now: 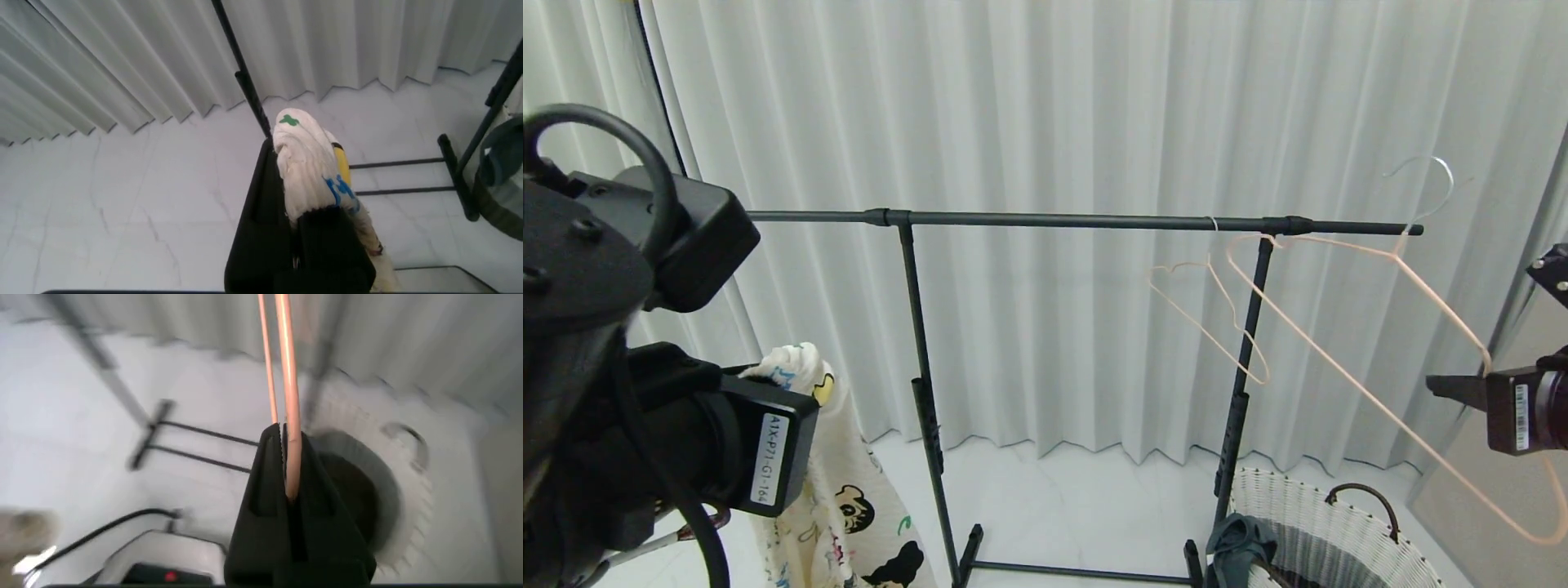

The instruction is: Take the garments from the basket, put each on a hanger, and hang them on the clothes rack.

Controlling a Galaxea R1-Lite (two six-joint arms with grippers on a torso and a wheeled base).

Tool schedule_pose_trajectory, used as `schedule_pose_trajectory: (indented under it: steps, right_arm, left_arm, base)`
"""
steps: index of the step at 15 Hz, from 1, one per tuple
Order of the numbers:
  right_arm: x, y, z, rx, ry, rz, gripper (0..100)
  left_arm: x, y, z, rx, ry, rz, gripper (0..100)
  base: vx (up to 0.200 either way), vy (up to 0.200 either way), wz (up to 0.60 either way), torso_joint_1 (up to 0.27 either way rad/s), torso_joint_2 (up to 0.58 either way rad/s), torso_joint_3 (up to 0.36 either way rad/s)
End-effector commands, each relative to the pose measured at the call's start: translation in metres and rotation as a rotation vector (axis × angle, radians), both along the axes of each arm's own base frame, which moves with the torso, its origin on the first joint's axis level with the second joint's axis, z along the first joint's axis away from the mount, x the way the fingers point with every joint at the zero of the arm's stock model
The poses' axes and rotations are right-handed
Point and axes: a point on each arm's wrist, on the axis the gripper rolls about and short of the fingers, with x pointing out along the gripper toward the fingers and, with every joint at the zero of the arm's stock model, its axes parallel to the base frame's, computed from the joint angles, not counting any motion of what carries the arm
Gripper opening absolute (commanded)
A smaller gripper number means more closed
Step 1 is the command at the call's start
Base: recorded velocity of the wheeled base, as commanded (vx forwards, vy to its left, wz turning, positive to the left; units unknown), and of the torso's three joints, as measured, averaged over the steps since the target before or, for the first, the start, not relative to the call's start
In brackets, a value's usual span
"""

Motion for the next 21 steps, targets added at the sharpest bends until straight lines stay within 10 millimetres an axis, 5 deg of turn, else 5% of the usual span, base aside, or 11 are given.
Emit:
schedule_pose_trajectory:
  steps: [1, 6, 9, 21]
  right_arm:
    - [-0.029, 0.009, 0.007, 0.048, -0.045, 0.173, 0]
    - [-0.09, 0.004, -0.024, 0.082, 0.037, 0.53, 0]
    - [-0.111, -0.004, -0.031, 0.101, 0.062, 0.668, 0]
    - [-0.102, 0.012, -0.028, 0.178, 0.109, 0.751, 0]
  left_arm:
    - [0.008, -0.01, -0.008, 0.025, 0.026, 0.009, 0]
    - [0.063, -0.036, -0.012, -0.127, 0.015, 0.214, 0]
    - [0.073, -0.047, -0.006, -0.205, 0.025, 0.203, 0]
    - [0.097, -0.071, -0.015, -0.265, 0.015, 0.272, 0]
  base:
    - [0.0, 0.0, 0.0, 0.0, 0.0, 0.0]
    - [0.0, 0.0, 0.0, 0.0, 0.0, 0.0]
    - [0.0, 0.0, 0.0, 0.0, 0.0, 0.0]
    - [0.0, 0.0, 0.0, 0.0, 0.0, 0.0]
